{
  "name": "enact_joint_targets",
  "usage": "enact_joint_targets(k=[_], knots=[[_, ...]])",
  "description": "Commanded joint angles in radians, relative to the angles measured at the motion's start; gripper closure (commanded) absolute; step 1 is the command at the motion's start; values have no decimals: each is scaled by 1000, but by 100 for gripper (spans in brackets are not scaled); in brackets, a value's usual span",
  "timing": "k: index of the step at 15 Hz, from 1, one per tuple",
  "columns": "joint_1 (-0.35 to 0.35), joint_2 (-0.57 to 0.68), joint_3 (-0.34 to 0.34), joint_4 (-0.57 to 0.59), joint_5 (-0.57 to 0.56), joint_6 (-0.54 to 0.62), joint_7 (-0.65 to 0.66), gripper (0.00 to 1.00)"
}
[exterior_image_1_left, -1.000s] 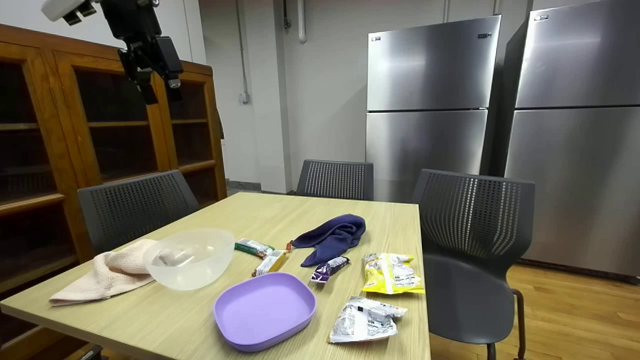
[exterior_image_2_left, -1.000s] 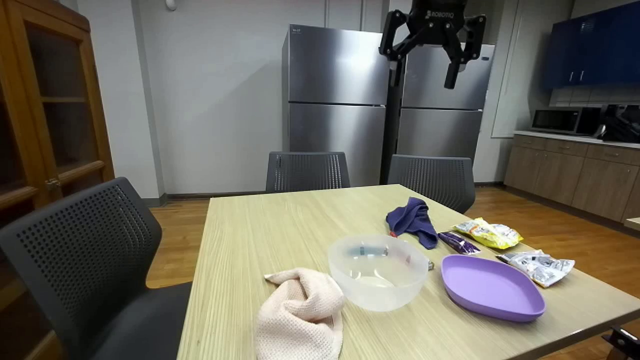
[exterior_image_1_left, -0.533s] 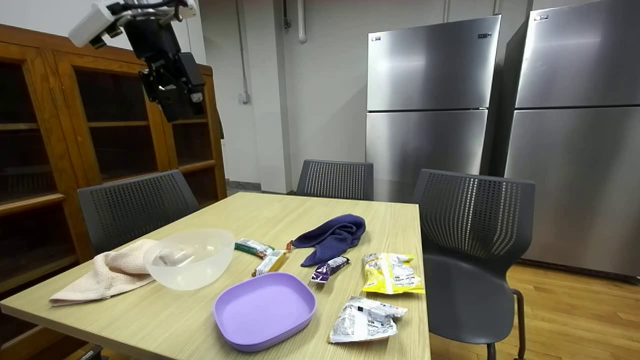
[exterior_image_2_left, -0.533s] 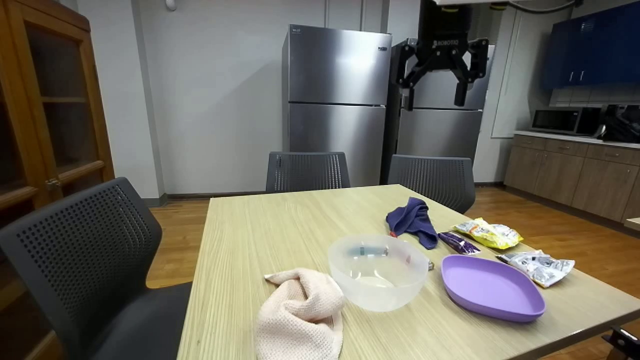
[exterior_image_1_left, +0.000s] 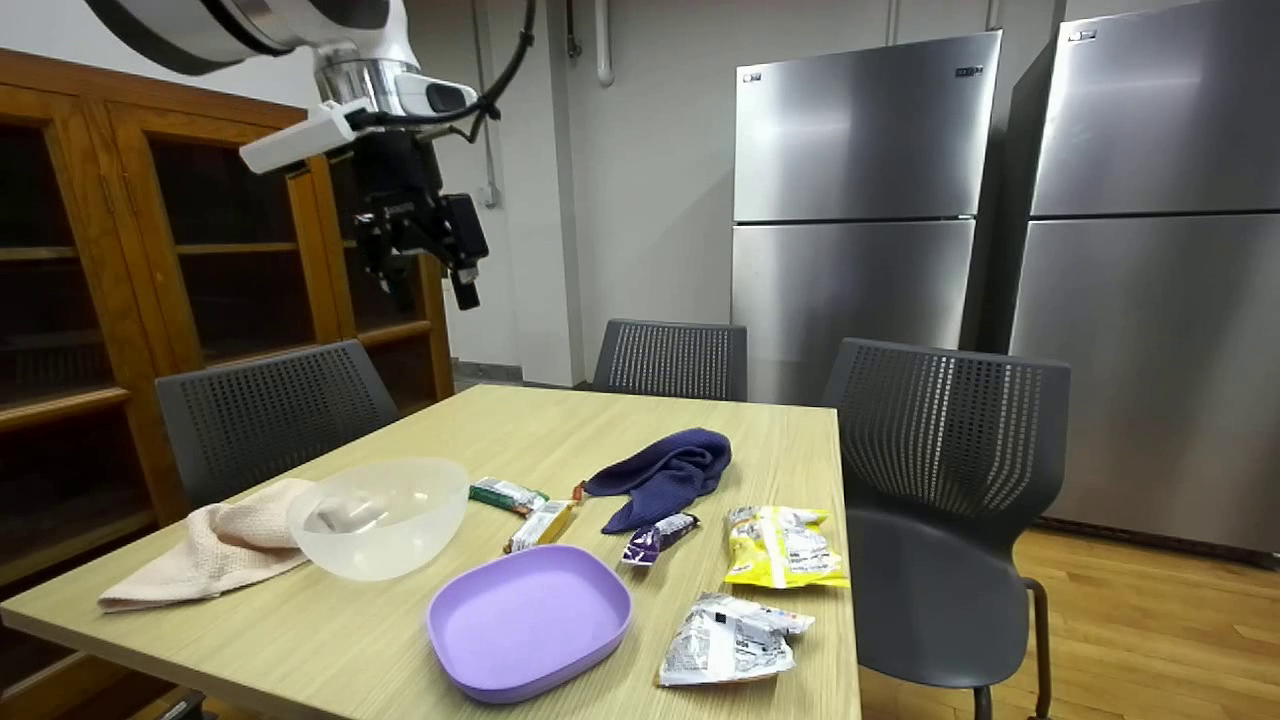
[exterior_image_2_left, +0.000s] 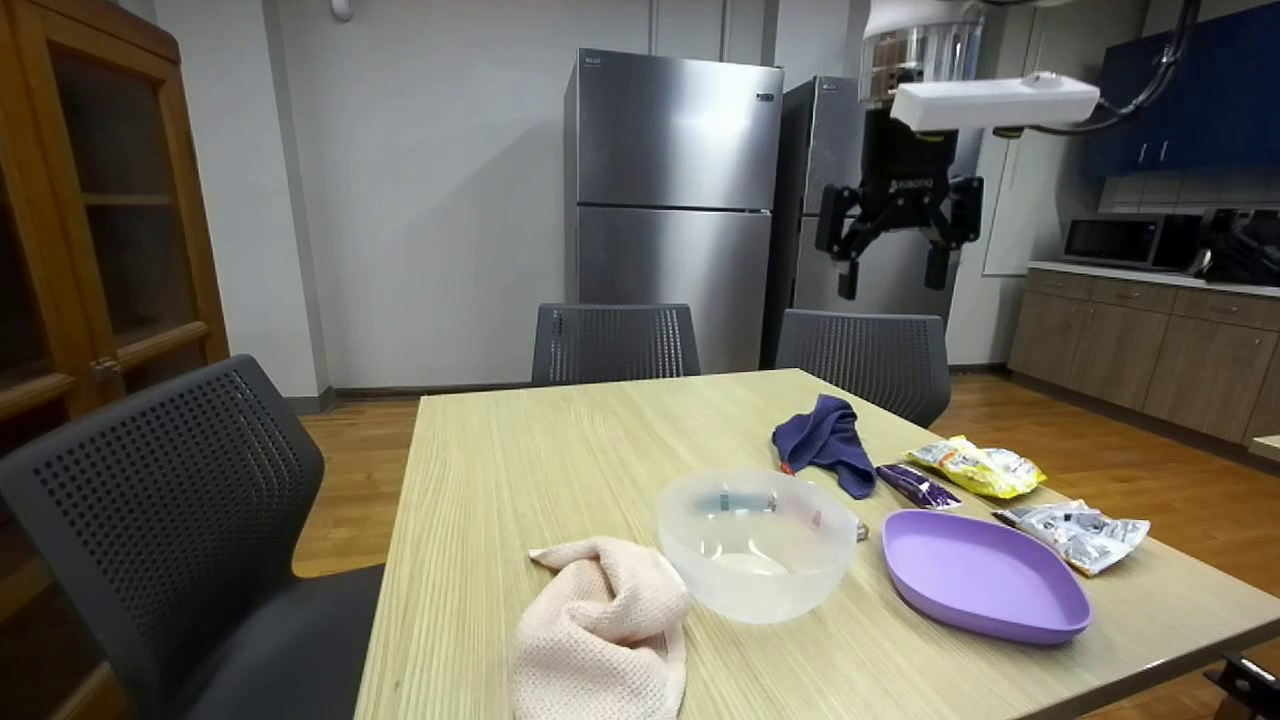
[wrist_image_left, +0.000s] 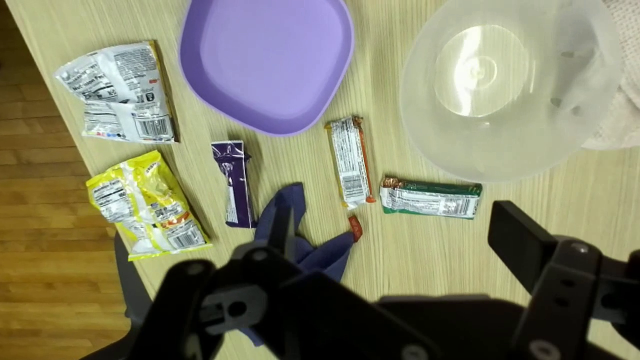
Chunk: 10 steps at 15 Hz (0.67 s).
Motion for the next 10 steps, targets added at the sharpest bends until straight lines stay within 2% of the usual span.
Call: enact_joint_targets(k=[1, 10], knots=[[-4, 89, -48, 4, 23, 43, -105, 0], [-11, 328, -125, 93, 36, 72, -201, 0]])
